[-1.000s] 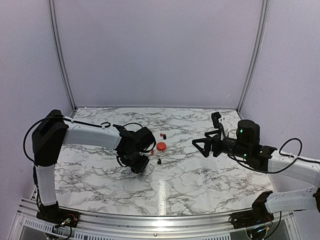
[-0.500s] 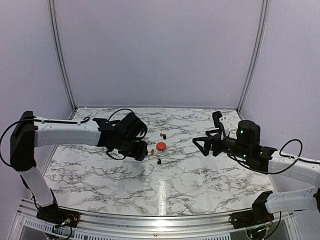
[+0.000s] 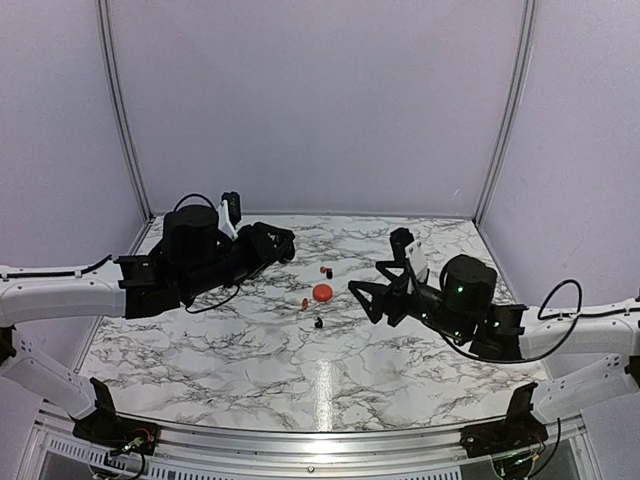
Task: Insert the wireless bluetooth earbuds into the charging case
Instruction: Pass from the left arm to the right
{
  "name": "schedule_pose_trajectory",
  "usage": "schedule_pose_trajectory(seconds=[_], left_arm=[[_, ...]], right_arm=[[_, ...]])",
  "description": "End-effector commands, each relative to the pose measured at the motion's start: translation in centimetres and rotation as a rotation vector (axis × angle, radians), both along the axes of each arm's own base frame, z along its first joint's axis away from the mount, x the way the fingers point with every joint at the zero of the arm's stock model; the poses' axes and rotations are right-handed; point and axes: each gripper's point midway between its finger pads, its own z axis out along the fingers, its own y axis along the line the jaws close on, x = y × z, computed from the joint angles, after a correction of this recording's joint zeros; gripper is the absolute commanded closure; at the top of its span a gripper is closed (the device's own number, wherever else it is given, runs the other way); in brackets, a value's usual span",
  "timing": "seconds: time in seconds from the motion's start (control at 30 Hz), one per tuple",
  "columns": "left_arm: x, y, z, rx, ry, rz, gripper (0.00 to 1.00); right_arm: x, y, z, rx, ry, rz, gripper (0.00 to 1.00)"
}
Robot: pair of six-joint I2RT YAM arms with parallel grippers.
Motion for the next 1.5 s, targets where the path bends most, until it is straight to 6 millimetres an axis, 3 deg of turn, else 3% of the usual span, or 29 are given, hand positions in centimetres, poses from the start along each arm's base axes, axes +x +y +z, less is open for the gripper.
schedule_pose_trajectory(seconds=[0.0, 0.3, 0.53, 0.9, 1.07, 1.47], left_arm=[[-0.1, 0.1, 3.0, -0.207, -0.003, 0.062, 0.61], [-0.3, -1.0, 3.1, -0.265, 0.012, 0.072, 0.6], [-0.1, -1.7, 3.1, -0.31, 0.021, 0.069, 0.6], [-0.4, -2.9, 3.1, -0.353, 0.035, 0.044, 0.58], [-0.7, -3.2, 3.0, -0.381, 0.044, 0.036, 0.58], [-1.1, -3.3, 2.9, -0.409, 0.046, 0.02, 0.56]], right_arm=[[0.3, 2.9, 5.0, 0.046, -0.152, -0.07, 0.18], [0.2, 7.6, 6.1, 0.052, -0.182, -0.025, 0.25], [0.8, 9.6, 6.9, 0.05, -0.205, -0.014, 0.27], [1.6, 12.2, 7.3, 0.003, -0.255, -0.052, 0.4], [2.0, 12.0, 7.3, -0.022, -0.273, -0.111, 0.46], [2.7, 10.7, 7.4, -0.044, -0.292, -0.185, 0.74]])
